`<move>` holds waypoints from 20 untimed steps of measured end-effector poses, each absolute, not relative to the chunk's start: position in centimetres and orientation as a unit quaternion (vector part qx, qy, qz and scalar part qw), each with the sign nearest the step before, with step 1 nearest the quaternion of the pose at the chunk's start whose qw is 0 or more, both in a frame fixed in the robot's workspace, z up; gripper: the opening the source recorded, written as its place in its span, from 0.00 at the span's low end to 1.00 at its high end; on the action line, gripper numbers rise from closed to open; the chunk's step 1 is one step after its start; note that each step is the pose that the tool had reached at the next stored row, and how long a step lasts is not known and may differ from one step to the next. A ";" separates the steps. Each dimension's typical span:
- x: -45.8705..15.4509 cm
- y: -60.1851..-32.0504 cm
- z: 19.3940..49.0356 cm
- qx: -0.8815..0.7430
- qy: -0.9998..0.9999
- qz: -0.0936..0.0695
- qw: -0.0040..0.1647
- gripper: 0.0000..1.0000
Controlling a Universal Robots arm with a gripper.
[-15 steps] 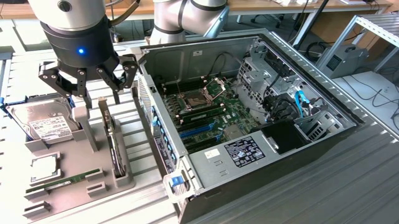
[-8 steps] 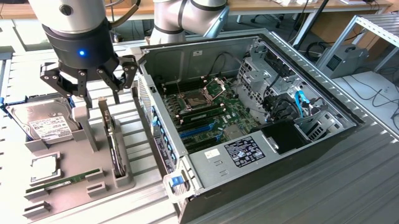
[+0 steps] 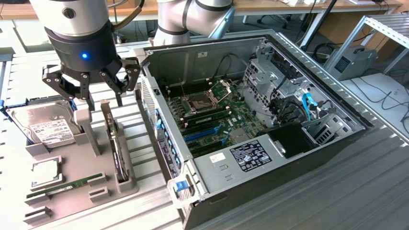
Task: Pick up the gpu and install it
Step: 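Pick up the gpu and move the gpu toward the slot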
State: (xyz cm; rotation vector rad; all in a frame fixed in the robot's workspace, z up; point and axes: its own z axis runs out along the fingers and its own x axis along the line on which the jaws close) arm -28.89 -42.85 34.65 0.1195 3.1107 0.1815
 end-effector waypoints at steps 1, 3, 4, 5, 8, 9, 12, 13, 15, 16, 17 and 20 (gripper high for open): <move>-28.9 -42.8 34.6 0.038 0.998 0.058 0.012 0.55; -28.9 -42.8 34.6 0.038 0.997 0.058 0.012 0.55; -28.9 -42.8 34.6 0.038 0.998 0.058 0.012 0.55; -28.9 -42.8 34.6 0.038 0.997 0.058 0.012 0.55; -28.9 -42.7 34.5 0.038 0.997 0.058 0.012 0.55; -28.9 -42.7 34.5 0.038 0.997 0.058 0.012 0.55; -28.9 -42.6 34.5 0.038 0.997 0.058 0.012 0.55; -28.9 -42.6 34.5 0.038 0.997 0.058 0.012 0.55; -28.9 -42.6 34.5 0.038 0.997 0.058 0.012 0.55; -28.9 -42.5 34.5 0.038 0.997 0.058 0.012 0.55; -28.9 -42.5 34.4 0.038 0.997 0.058 0.012 0.55; -28.9 -42.4 34.4 0.038 0.997 0.058 0.012 0.55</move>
